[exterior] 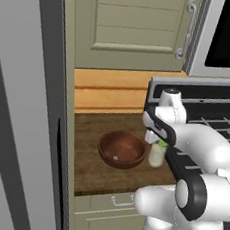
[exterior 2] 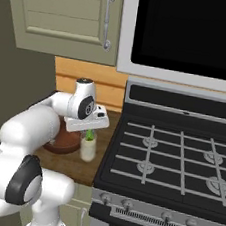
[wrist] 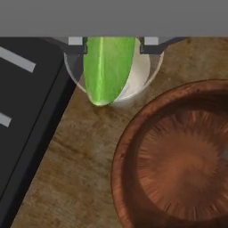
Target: Grab a lemon wedge from the fridge and one ice cube from the ice bowl, and put them in the glass of lemonade.
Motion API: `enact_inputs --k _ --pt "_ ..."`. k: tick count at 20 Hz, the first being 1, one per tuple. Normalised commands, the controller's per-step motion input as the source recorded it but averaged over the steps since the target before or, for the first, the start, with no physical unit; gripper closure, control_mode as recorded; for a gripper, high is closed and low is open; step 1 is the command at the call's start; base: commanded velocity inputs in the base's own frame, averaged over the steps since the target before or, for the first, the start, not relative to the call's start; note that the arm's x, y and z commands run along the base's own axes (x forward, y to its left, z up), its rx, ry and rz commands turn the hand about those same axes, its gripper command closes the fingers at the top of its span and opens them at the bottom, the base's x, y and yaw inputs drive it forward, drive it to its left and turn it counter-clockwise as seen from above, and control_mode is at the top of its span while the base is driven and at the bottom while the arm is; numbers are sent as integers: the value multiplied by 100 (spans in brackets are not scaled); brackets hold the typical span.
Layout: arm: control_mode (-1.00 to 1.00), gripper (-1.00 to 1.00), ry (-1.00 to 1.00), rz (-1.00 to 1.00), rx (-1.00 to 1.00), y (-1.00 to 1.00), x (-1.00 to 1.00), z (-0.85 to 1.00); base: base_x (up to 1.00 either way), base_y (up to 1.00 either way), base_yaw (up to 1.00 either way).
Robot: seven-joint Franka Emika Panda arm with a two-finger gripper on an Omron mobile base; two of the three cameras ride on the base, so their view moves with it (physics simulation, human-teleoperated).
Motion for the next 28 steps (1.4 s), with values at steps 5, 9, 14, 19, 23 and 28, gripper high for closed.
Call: enact_inputs --k 5,9,14,19,23,28 --pt "-100 -100 1 0 0 9 0 -1 0 0 0" --pt "-100 -100 -12 0 0 0 -19 32 0 0 0" --pt "-100 -100 -44 0 17 -16 -82 44 0 0 0" --pt "-100 -100 -51 -1 57 -92 -100 -60 0 0 0" --pt "-100 -100 -32 -3 75 -100 -67 -2 0 0 0" --pt "-100 -100 -24 -11 51 -100 -32 95 0 0 0"
